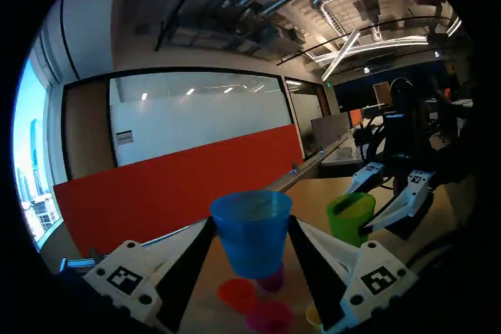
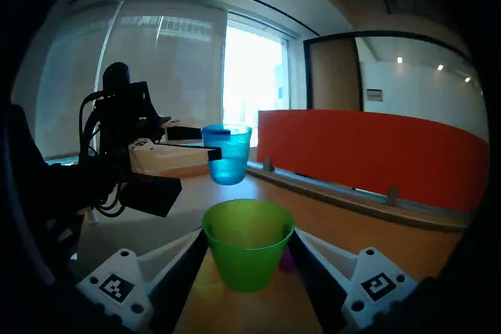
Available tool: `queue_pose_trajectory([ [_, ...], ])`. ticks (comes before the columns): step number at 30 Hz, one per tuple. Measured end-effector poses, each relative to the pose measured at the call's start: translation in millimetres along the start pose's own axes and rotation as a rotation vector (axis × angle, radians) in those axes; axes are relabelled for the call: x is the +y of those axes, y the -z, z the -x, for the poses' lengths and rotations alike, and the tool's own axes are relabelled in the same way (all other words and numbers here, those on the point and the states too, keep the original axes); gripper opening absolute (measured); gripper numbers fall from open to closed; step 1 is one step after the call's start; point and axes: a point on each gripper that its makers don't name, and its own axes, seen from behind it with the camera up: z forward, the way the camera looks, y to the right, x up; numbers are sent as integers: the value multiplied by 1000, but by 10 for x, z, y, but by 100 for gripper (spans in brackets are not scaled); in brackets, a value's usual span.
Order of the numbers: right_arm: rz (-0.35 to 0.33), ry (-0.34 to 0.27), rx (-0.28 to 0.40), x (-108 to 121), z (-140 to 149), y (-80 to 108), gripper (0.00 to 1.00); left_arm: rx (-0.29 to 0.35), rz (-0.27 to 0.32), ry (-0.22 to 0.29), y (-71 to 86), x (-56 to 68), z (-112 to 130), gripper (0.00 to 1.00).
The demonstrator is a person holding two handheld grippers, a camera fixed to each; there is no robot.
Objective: Pour water
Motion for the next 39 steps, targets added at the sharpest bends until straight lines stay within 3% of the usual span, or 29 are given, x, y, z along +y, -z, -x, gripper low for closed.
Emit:
queue_pose_trajectory([
  [9,-13,6,-1,-31,-35,-50,90,-1,0,-47,-1,-32,-83,84],
  [20,-43,18,0,-77,-95,-128,90,-10,9,-143,-7,-17,-191,84],
  [30,-89,37,-1,-127,-147,-223,90,-4,-5,-194,6,-97,-284,84],
  [39,-126,44,-2,-183,-168,-351,90,-3,6,-258,29,-62,-348,84],
])
